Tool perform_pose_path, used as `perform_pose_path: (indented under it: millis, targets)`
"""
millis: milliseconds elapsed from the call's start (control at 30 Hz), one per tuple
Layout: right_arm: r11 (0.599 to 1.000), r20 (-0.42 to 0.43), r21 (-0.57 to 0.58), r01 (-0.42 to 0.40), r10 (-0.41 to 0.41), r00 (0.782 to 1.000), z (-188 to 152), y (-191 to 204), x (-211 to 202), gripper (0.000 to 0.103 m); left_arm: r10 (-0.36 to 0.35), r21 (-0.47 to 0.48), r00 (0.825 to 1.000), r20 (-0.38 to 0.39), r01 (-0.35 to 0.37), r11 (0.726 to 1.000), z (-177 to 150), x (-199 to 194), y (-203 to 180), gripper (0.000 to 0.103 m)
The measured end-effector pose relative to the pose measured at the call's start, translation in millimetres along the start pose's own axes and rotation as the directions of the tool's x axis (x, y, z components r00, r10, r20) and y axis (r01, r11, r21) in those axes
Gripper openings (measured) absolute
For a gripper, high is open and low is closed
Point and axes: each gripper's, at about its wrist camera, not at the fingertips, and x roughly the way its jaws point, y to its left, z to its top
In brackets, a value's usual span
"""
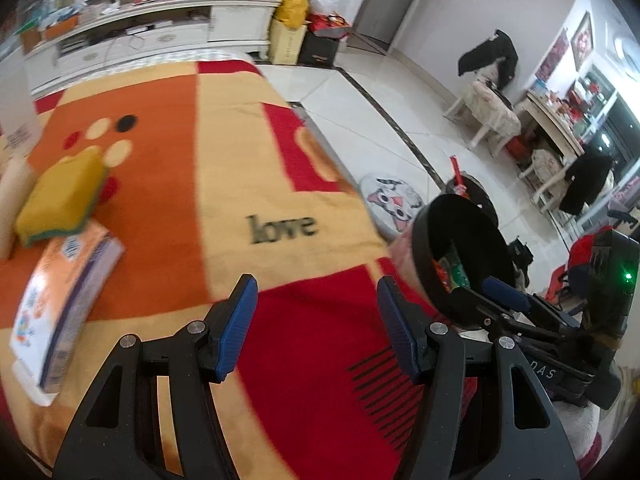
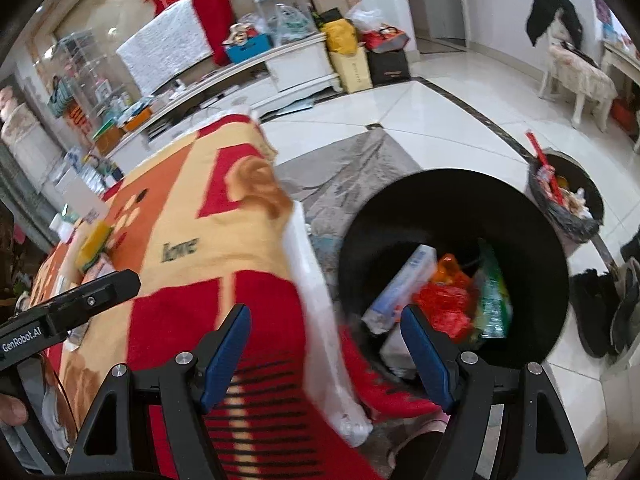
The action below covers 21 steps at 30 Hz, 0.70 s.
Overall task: Collect trash
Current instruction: 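Return both tools from the bin to the table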
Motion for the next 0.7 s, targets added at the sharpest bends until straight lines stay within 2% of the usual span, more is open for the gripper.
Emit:
perform_pose_path:
  millis: [367,567,700]
  targets:
    - [0.979,-0.085,-0.151,-0.140,0.128,0.988,-7.3,102.8,28.8,0.075,0.097,-0.114,0.995,0.037,-0.092,0.989,-15.2,-55.4,87.2,0.061]
    - [0.955,-0.150,-0.201,-0.219,0.191,0.970,-13.1,161.0,47.9,0.075,0.196,-0.200,0.980,0.023,-0.188,0.962,-33.9,-82.2,156.5,0.061]
    - [0.938,-0.184,-0.227,-0.262,0.223,0.957,-15.1,201.3,60.4,0.077,0.254,-0.268,0.967,0.010,-0.242,0.932,-49.3,-98.4,203.2,0.061]
